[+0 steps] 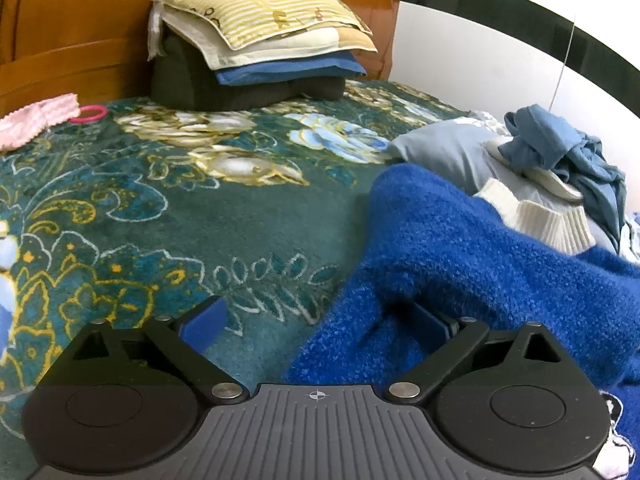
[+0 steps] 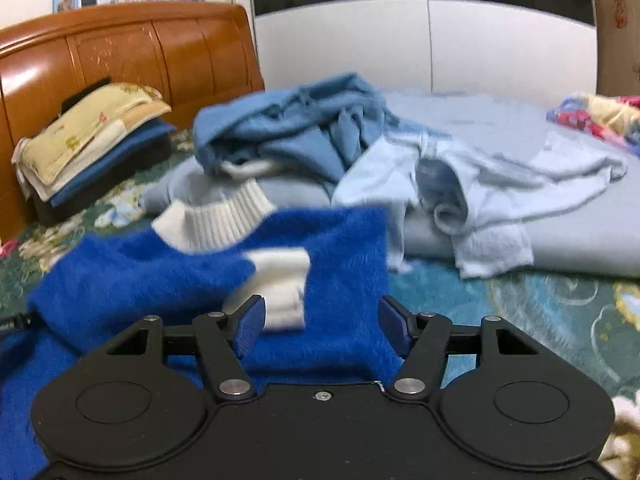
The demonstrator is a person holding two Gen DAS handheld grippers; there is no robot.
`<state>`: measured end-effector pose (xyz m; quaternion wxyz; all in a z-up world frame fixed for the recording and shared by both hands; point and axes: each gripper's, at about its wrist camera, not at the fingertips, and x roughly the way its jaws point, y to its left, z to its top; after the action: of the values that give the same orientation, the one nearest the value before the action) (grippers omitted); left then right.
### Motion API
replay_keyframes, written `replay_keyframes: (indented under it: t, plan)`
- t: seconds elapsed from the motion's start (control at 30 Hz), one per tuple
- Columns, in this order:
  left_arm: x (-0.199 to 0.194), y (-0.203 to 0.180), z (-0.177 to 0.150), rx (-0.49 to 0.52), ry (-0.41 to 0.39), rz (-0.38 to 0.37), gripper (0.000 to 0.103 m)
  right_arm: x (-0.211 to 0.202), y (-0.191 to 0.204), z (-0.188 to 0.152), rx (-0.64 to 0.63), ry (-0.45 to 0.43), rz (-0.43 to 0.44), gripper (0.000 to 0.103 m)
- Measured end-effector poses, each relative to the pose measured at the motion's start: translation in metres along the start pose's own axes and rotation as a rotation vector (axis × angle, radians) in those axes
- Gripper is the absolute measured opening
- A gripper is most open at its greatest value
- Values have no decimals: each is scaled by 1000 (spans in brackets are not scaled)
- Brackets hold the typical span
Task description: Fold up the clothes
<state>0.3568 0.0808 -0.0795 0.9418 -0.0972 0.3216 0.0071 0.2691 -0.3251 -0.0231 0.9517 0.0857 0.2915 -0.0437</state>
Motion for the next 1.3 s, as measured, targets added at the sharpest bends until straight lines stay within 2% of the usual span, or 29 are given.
replay_keyframes:
  t: [0.2, 0.33, 0.47, 0.57, 0.6, 0.63, 0.7, 0.83, 0.97, 1.07, 1.13, 1.17, 1.3]
  plan:
    - [0, 0, -1, -1, -3, -1, 97, 34, 9, 1, 40, 52, 76, 61]
    - [0, 0, -2, -6, -4, -7, 98, 58, 9, 1, 129, 96, 69, 61]
    - [1, 0, -2, 0, 0, -8, 99, 74, 6, -1, 228, 110, 109, 58]
    - [1, 0, -2, 0, 0, -10, 100, 84, 9, 0, 284, 115, 101, 51]
    - [1, 0, -2, -2, 0, -14, 100, 86, 9, 0, 295, 115, 97, 44]
    - [1, 1, -2, -5, 0, -17, 100, 87, 10, 0, 301, 115, 94, 30]
    - [1, 3, -2, -9, 0, -22, 101, 89, 11, 0, 321, 120, 108, 18]
    - [1, 4, -2, -13, 0, -27, 101, 75, 17, 11, 304, 64, 122, 17]
    - [1, 6, -1, -20, -2, -34, 101, 48, 15, 30, 251, -56, 110, 17]
    - [1, 7, -1, -21, -3, -37, 102, 25, 3, 38, 230, -161, 57, 16]
    - [1, 7, -1, -19, -2, -38, 102, 17, -6, 36, 223, -192, 20, 16]
    - [1, 7, -1, -18, -1, -37, 102, 19, -11, 33, 225, -176, 5, 16]
    - [0, 2, -3, -21, -3, -29, 102, 47, -28, 7, 281, -16, -51, 16]
